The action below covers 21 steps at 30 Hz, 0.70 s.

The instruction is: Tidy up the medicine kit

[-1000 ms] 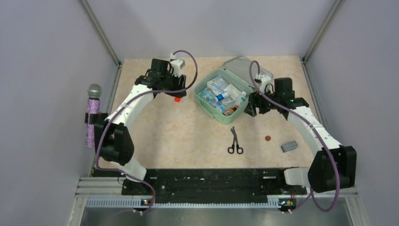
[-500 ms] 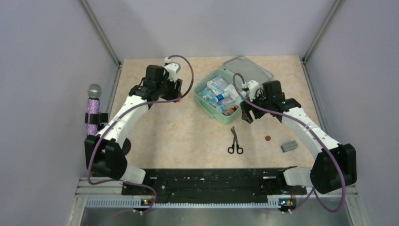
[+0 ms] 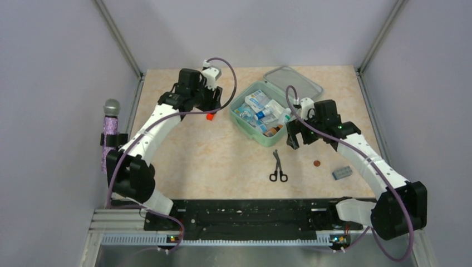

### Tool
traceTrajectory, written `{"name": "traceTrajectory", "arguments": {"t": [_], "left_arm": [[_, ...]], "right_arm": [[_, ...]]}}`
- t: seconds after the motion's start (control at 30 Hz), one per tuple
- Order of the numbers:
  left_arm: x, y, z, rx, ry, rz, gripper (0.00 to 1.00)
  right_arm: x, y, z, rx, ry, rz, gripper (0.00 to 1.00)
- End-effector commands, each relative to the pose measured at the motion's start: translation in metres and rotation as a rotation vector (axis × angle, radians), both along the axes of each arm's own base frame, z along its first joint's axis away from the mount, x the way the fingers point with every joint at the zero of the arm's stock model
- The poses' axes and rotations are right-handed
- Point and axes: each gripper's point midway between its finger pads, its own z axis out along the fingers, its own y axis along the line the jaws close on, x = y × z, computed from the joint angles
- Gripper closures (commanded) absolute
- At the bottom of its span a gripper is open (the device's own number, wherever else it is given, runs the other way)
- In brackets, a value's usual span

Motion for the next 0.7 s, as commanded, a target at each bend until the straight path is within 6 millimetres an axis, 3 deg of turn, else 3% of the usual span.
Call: {"name": "traceTrajectory", "arguments": {"t": [0.0,0.13,0.27,0.47,0.57,0.67], "left_arm": [[0.005,-0.010,0.027,-0.128,-0.007,0.109,0.40],[-0.024,-0.018,0.020,-0.188,0.048,0.050,0.39],[-0.043,-0.014,0.023,-0.184,0.043,0.018,0.39],[-0.067,0.001,-0.007,-0.182,0.143,0.121,0.39],[-0.083,0.006,-0.012,-0.172,0.144,0.100,0.39],[-0.084,0.020,-0.014,-0.103,0.106,0.117,0.39]], "right_arm": [[-0.008,-0.011,0.036,-0.080,-0.046,0.071,0.07],[-0.020,-0.012,0.029,-0.096,-0.006,0.116,0.16],[-0.018,0.003,0.031,-0.023,0.052,0.104,0.27],[-0.012,0.020,0.007,-0.072,0.058,0.112,0.28],[-0.007,0.029,0.003,-0.141,0.039,0.108,0.30],[-0.006,0.042,-0.005,-0.163,0.050,0.096,0.30]]}}
